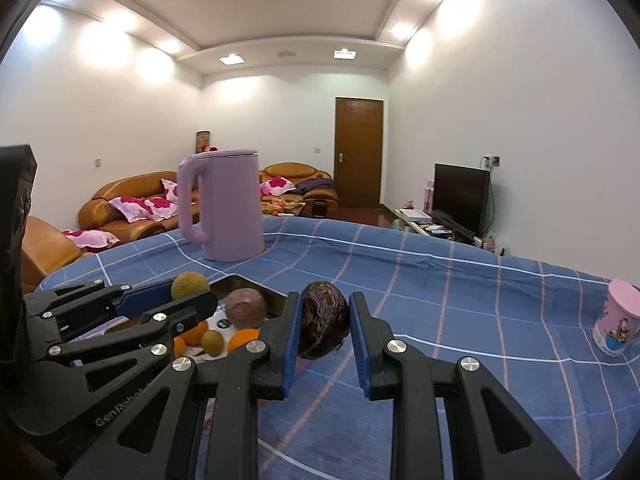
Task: Organize fruits
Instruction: 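Carry the yellow-green fruit and brown fruit over the tin box and lower them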
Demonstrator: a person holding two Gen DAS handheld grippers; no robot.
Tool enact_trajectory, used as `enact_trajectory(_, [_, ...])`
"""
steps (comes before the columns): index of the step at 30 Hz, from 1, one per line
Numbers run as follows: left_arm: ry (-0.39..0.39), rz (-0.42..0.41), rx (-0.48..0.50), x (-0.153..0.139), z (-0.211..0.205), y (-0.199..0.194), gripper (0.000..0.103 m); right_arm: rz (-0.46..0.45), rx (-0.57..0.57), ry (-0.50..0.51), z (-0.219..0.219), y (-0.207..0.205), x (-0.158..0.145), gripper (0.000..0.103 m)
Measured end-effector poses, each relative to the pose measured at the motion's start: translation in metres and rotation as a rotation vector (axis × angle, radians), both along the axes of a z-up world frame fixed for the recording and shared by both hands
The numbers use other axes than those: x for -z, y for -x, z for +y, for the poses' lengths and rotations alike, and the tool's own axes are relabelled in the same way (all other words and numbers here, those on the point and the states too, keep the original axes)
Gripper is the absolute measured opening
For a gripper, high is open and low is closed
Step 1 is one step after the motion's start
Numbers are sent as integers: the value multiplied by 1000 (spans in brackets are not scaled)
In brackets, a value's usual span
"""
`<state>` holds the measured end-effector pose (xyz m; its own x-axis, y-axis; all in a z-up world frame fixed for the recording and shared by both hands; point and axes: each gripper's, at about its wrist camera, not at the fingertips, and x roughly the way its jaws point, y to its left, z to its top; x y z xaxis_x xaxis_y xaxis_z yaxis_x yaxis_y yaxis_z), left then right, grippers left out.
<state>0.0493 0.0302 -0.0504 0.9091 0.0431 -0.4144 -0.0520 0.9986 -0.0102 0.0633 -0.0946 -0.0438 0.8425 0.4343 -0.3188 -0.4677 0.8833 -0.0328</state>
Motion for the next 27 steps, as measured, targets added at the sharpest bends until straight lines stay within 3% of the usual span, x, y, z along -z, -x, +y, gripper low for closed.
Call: enact_trajectory(27, [-4,59,-140,10,65,6,26,10,-120,34,65,9,4,26])
